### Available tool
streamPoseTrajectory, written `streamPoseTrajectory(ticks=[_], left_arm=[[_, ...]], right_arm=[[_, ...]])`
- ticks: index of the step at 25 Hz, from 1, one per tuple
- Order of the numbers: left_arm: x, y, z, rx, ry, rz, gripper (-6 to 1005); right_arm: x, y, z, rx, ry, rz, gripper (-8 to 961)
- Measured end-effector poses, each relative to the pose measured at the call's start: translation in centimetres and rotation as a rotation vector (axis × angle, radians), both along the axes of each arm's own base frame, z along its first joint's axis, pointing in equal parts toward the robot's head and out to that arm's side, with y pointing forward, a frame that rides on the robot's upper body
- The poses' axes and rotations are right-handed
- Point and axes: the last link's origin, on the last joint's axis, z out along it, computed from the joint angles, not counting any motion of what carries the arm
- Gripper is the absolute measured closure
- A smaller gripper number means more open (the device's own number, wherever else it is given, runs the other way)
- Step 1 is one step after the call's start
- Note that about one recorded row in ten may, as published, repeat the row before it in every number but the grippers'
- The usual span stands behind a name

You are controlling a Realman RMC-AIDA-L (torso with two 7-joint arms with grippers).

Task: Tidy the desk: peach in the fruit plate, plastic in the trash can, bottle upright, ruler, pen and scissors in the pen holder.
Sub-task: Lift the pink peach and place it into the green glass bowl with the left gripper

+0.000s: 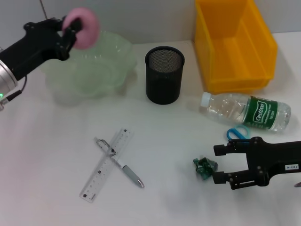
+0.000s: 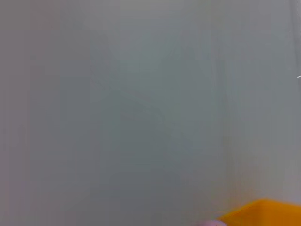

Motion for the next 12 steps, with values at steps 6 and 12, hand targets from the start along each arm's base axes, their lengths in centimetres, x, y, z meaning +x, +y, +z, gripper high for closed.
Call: streamPoseTrajectory(ticks=[6,12], left_arm=[[-1.4,2.8,-2.0,0.046,0.082,0.198,853],[-1.4,4.0,-3.9,0.018,0.161,0.269,890]], right_arm=[[-0.1,0.1,-0.1,-0.002,0.002,0.003,127],[-0.2,0.1,-0.1,-0.003,0.002,0.004,127]])
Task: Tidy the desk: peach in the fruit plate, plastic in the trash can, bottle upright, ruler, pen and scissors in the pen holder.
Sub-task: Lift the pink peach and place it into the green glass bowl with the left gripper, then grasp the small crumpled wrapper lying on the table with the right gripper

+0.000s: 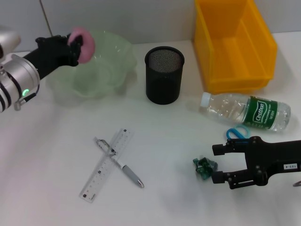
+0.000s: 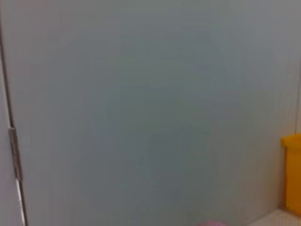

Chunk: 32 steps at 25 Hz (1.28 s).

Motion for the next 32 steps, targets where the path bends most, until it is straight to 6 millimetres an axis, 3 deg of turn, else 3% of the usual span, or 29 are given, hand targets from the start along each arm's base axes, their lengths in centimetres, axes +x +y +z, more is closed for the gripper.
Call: streamPoseTrajectory(ticks=[4,10,20,27,32], left_arm=[[0.1,0.0,-0.2,-0.009,0.005,-0.001,910],[0.0,0.0,-0.3,-0.009,0.006,0.004,719],[-0.3,-0.1,0.0,-0.003,0.006,0.011,241],[0.1,-0.2,0.1,-0.017,-0.029,-0.001,170],[2.0,-2.6,1.8,-0.180,-0.218,-0.156,170]], right_arm=[[0.0,0.0,0.0,-0.001,-0.001,0.002,126],[-0.1,0.1,-0.2,-0.002,-0.004,0.003,126],[-0.1,0.1,-0.2,-0.004,-0.005,0.003,126],[-0.1,0.1,-0.2,-0.003,-0.004,0.003,126],[-0.1,0.2,-0.2,0.001,-0.004,0.001,126]])
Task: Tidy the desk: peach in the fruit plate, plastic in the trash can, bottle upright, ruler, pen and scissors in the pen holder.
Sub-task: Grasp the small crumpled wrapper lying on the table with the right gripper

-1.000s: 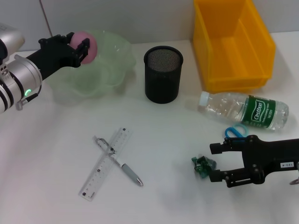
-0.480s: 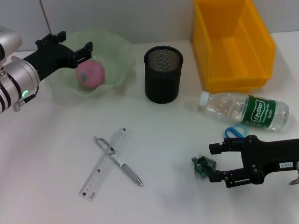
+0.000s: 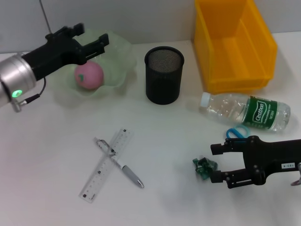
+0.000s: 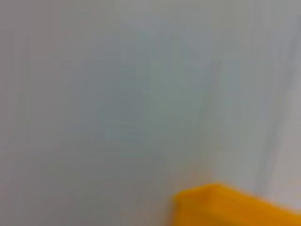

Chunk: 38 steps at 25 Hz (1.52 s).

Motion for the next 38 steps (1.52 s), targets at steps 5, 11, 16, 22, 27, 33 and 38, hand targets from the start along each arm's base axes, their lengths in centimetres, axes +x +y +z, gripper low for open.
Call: streamPoseTrajectory(ticks=[5,11,16,22,27,33,38], left_arm=[[1.5,-3.9,2.6,-0.235,-0.005,-0.240,170],[0.5,-8.0,0.8,-0.517,0.140,-0.367,170],[-1.0,-9.4,-0.5,-0.545,0.184,-0.351,170],[-1.5,-9.9,-0.5,-0.526,0.168,-0.342,170],[-1.7,-10.1,-0.5,-0.527,0.160,-0.338,170],[-1.7,-10.2,-0.7,-0.533,0.161,-0.335,171],[-1.8,-10.3,-0.8,-0.532,0.154,-0.328,171]], right_arm=[[0.0,0.0,0.0,0.000,-0.001,0.003,126],[0.0,0.1,0.1,0.005,-0.001,0.001,126],[0.0,0.2,0.2,0.006,-0.005,0.004,126],[-3.1,1.1,2.3,-0.026,0.026,0.067,126],[-7.9,4.3,4.9,-0.097,-0.206,0.029,126],[-12.2,6.6,4.9,-0.208,-0.556,0.091,126],[-13.7,7.1,2.4,-0.258,-0.747,0.187,126]])
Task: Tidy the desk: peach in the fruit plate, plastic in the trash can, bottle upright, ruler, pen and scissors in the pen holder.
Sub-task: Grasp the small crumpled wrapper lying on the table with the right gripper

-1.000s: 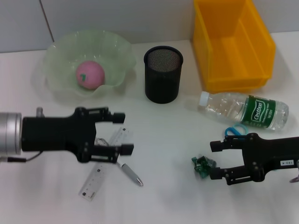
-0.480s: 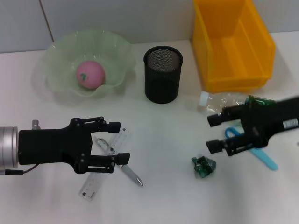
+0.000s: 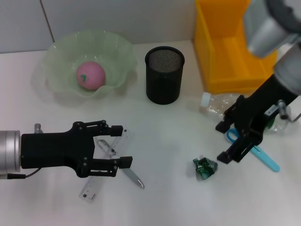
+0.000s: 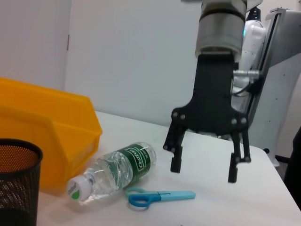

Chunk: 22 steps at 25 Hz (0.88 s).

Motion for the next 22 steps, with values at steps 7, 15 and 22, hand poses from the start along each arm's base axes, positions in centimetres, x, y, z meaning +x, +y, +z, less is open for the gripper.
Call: streamPoseTrajectory(ticks=[7,15,22], left_arm=[[-0.1,0.1,-0.2,0.005,0.005,0.010,171],[-0.4,-0.1,-0.2,0.006,0.006,0.022,171],[-0.4,-0.1,-0.2,0.007,0.006,0.021,171]], right_arm=[[-0.3,-0.1,-3.0,-0.025,-0.073,0.108,126],[1.2,0.0,-6.4,-0.052,-0.139,0.144,126],[1.9,0.2,-7.6,-0.058,-0.156,0.154,126]])
